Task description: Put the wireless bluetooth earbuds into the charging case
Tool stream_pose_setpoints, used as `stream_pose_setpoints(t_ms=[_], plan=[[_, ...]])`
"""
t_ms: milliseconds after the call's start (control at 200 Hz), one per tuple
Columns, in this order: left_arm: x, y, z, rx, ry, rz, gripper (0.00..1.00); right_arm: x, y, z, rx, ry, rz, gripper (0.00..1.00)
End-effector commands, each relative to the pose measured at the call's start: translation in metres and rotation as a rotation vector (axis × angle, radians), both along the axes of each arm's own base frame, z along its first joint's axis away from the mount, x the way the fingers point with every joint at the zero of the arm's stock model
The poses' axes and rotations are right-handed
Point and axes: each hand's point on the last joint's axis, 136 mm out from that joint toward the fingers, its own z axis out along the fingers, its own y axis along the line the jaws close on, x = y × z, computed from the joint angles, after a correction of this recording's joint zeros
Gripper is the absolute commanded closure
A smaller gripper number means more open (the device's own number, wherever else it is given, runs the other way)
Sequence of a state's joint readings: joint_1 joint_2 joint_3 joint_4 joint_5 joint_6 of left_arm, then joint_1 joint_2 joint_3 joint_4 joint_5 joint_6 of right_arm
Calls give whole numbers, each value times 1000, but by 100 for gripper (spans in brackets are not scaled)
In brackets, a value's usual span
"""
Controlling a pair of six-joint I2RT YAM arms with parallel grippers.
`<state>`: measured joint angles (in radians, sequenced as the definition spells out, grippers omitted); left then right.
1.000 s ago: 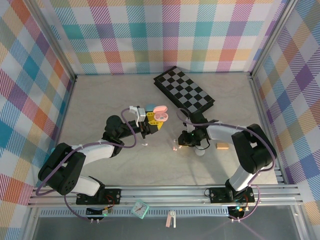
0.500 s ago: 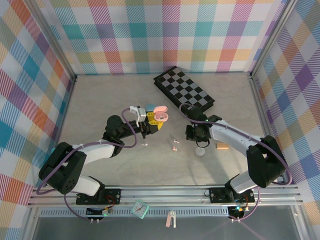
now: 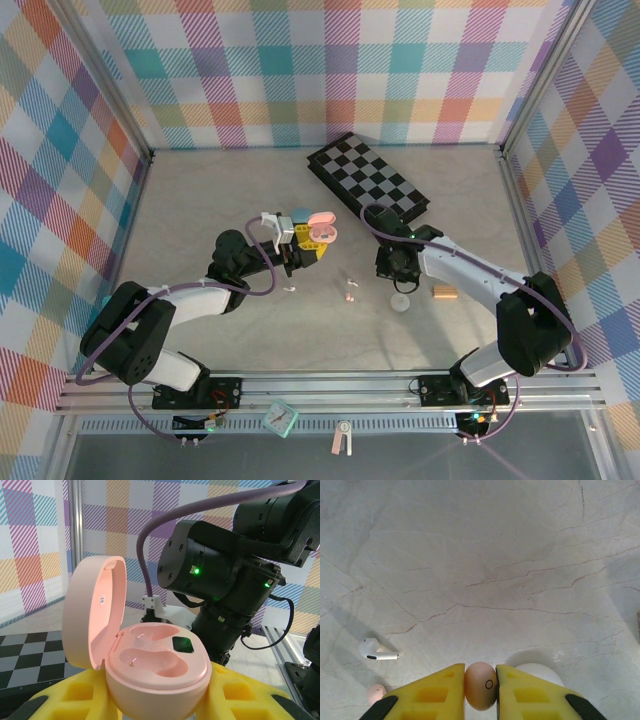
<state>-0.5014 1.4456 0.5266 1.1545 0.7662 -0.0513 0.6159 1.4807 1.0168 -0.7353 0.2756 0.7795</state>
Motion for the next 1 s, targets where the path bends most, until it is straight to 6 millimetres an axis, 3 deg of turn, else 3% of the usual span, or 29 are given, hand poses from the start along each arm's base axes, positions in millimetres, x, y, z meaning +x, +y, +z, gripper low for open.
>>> stream_pose_setpoints(t_ms=[0, 340, 660, 995], plan=[[0, -3, 11, -9, -76, -7, 79, -1, 4, 2, 6, 27, -19, 79], [11, -6, -11, 38, -64, 27, 79, 3, 23, 27, 98, 12, 31, 79], [16, -9, -19, 48, -55, 21, 79, 1, 72, 106, 338, -286, 463, 77], [12, -9, -18, 46, -57, 14, 79, 6, 118, 170, 327, -578, 835, 77]])
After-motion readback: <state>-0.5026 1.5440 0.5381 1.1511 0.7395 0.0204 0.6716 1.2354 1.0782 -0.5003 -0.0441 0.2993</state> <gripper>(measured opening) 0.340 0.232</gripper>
